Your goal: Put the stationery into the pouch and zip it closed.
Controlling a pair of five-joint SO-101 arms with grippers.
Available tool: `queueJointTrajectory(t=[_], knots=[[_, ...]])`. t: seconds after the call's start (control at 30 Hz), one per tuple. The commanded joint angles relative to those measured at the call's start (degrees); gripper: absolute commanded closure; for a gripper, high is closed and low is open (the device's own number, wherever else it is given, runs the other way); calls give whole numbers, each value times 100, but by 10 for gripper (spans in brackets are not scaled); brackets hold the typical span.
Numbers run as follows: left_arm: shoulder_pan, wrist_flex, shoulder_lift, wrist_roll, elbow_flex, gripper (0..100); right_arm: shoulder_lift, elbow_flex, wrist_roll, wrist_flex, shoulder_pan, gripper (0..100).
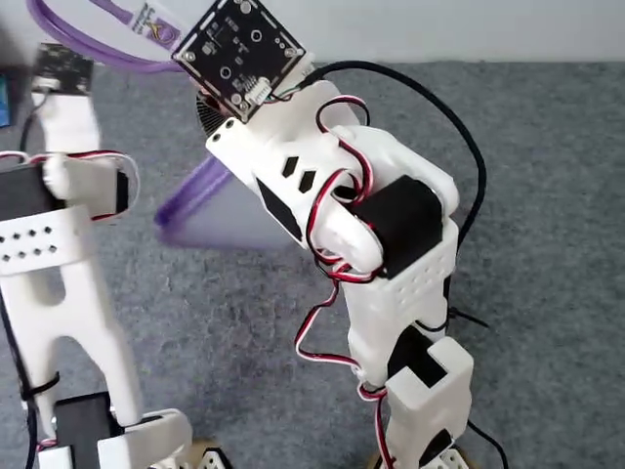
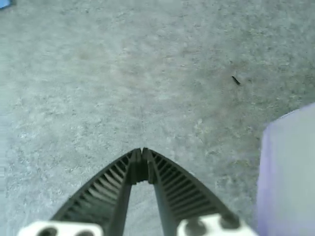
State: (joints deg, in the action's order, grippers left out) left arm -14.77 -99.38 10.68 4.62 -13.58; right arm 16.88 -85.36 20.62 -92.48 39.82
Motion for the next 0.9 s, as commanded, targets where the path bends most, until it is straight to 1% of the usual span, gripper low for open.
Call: queueJointTrajectory(t=[0.0,0.2,0.33,0.43,0.53,0.63,0.87], knots=[[132,-105,185,-53,-145,986,-312,-220,176,163,-127,991],[-88,-123,193,-62,-418,986,-321,-255,167,198,-479,991],[-53,-123,281,-62,-400,986,-321,-255,149,163,-541,991],[123,-123,563,-273,-400,986,-277,-220,141,-31,-514,991],[360,-123,703,-343,-338,986,-198,-211,-211,-303,-453,991],[563,-114,712,-343,4,986,-48,-237,-519,-505,-418,991],[571,-114,756,-343,497,986,110,-220,-721,-295,-435,991]])
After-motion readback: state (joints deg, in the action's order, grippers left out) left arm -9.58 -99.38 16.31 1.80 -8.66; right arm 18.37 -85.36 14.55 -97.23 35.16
